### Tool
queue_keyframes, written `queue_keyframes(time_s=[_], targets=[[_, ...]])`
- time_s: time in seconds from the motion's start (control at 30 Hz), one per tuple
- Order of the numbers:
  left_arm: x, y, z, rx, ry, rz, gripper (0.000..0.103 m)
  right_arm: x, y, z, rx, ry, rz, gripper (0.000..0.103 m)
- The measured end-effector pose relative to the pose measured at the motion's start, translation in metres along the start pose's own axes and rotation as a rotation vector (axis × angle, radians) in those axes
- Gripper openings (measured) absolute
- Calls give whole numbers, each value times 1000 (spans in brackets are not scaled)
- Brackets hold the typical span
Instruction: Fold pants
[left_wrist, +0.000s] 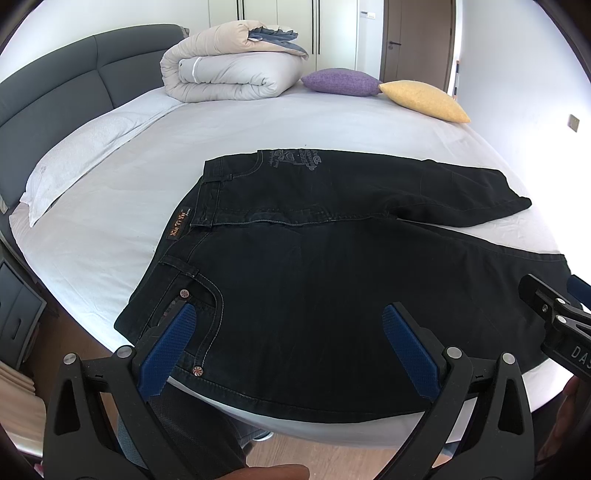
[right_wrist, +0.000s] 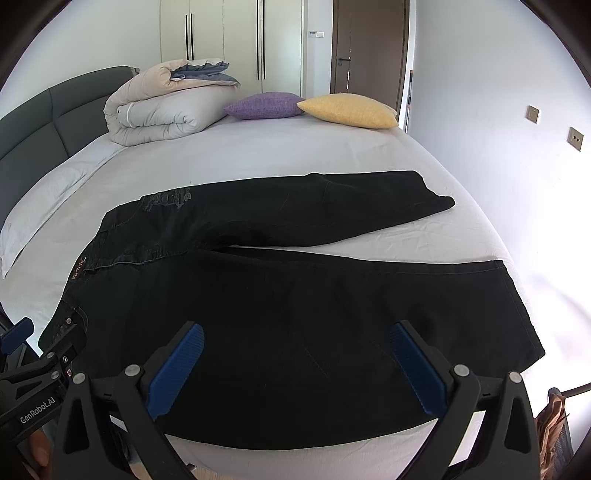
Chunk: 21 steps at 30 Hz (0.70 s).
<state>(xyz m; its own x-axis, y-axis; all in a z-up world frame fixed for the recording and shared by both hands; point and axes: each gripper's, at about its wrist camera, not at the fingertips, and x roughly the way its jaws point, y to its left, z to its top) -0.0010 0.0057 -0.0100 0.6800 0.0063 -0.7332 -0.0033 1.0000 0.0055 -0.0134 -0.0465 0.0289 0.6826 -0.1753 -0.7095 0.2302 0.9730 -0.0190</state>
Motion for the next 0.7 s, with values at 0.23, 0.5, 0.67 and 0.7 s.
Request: queue_keyframes(time_s=[0.23, 0.5, 0.67, 0.7], targets=[[0, -1, 0, 2, 0, 2, 103, 1, 1, 0, -2, 3, 0, 103], [1, 3, -4, 0, 0, -1, 103, 2, 3, -1, -9, 5, 1, 103], [1, 2, -2, -1, 1, 1, 103, 2, 3, -1, -8, 6, 1, 103], [1, 2, -2, -1, 2, 1, 103, 2, 3, -1, -9, 6, 2, 103]])
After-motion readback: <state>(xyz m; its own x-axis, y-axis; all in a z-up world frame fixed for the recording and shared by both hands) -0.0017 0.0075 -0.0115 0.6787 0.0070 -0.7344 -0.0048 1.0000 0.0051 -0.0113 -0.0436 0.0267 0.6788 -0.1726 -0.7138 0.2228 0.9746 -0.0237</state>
